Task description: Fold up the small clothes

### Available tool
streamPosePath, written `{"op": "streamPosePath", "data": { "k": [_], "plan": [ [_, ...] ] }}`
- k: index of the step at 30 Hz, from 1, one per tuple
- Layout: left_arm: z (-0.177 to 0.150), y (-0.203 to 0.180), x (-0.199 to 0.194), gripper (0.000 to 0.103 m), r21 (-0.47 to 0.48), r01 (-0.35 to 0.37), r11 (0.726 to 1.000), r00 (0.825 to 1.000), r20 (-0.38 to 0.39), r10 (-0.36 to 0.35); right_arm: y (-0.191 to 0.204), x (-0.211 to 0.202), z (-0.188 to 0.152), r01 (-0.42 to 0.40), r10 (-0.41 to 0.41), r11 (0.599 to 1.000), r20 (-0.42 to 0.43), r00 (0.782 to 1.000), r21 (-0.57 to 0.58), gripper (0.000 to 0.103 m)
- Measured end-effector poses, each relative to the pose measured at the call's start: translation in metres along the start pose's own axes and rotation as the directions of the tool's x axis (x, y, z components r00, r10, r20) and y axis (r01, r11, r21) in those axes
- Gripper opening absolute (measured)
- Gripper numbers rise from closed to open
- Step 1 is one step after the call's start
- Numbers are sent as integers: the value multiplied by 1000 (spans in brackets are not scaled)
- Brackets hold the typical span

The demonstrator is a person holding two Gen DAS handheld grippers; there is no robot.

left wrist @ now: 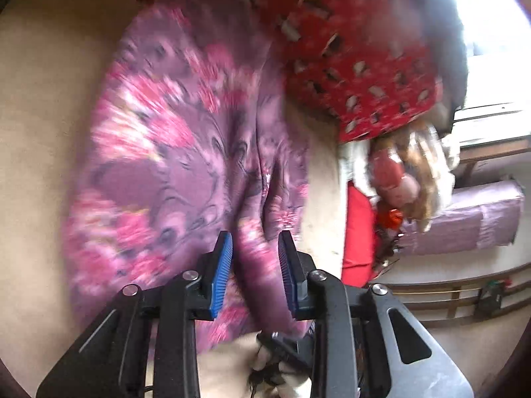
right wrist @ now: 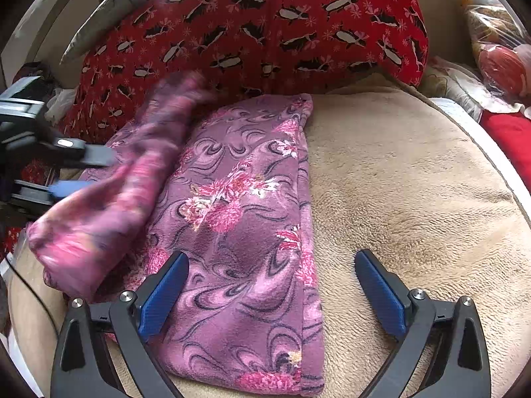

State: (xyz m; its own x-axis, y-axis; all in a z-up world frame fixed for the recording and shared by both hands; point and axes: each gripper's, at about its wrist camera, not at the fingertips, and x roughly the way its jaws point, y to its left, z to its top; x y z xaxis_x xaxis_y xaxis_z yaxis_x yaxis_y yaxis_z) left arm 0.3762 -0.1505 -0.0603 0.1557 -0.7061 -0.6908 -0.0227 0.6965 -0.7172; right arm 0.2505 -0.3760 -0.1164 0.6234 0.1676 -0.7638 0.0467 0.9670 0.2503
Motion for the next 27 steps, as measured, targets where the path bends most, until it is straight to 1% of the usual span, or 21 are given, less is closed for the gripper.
{"op": "streamPosePath", "data": {
  "k": [1,2,3,4,5,6,7,8,9,11,12,14,16,17,18,19,21,22,23,25,27],
  "plan": [
    [0,5,-14,45,3,-5,1000,1000,31,5,-2,-1,1,-12,12,1000,-7,1000,8,101],
    [0,11,-24,51,4,-42,999,997,61,42,-5,-3,5,-31,32,999,-25,999,22,98],
    [1,19,-36,53,6,-128,992,986,106,127,-8,-7,8,-41,42,998,-31,999,45,88],
    [2,25,-40,53,14,-181,983,975,134,177,-13,-16,14,-45,46,996,-14,999,80,81],
    [3,32,-41,53,14,-228,973,964,145,224,-17,-26,23,-58,55,992,27,998,115,80],
    [3,42,-39,53,-4,-247,969,960,138,246,-19,-35,32,-80,71,987,69,995,140,81],
    [3,47,-34,53,-21,-235,972,964,124,235,-19,-42,43,-110,92,980,116,989,164,82],
    [2,53,-27,53,-37,-214,976,971,103,217,-16,-43,56,-158,135,972,137,981,176,89],
    [0,57,-21,53,-46,-202,978,974,90,206,-11,-34,68,-206,187,961,115,976,182,93],
    [-3,62,-13,54,-51,-174,983,981,77,177,3,-5,84,-235,233,955,33,972,182,92],
    [-4,63,-13,54,-51,-164,985,983,75,168,12,13,91,-222,229,959,-24,973,177,92],
    [-3,62,-10,54,-49,-155,987,985,72,158,23,42,98,-206,224,961,-82,971,182,92],
    [-2,65,-16,54,-45,-152,987,986,67,155,34,67,100,-269,302,942,-158,940,202,81],
    [-1,65,-20,53,-41,-156,987,985,67,159,43,69,100,-253,279,954,-163,946,163,63],
    [-1,64,-22,53,-33,-163,986,984,72,165,51,66,103,-233,245,968,-153,957,93,40],
    [-2,60,-25,53,-20,-171,985,982,83,172,60,60,104,-255,253,967,-161,954,14,10],
    [-6,51,-31,54,25,-195,980,975,117,191,59,37,107,-266,262,964,-95,961,-32,8],
    [-7,48,-32,53,40,-209,977,971,126,203,53,24,107,-285,283,958,-52,958,-31,8],
    [-10,44,-29,54,59,-229,972,967,129,220,44,12,104,-280,280,960,-4,960,-17,8],
    [-12,43,-19,62,74,-250,965,964,113,241,16,2,98,-260,257,964,50,965,57,8],
    [-16,43,-1,62,71,-272,960,961,69,268,-15,20,83,-215,219,963,-9,976,162,8]
  ]
}}
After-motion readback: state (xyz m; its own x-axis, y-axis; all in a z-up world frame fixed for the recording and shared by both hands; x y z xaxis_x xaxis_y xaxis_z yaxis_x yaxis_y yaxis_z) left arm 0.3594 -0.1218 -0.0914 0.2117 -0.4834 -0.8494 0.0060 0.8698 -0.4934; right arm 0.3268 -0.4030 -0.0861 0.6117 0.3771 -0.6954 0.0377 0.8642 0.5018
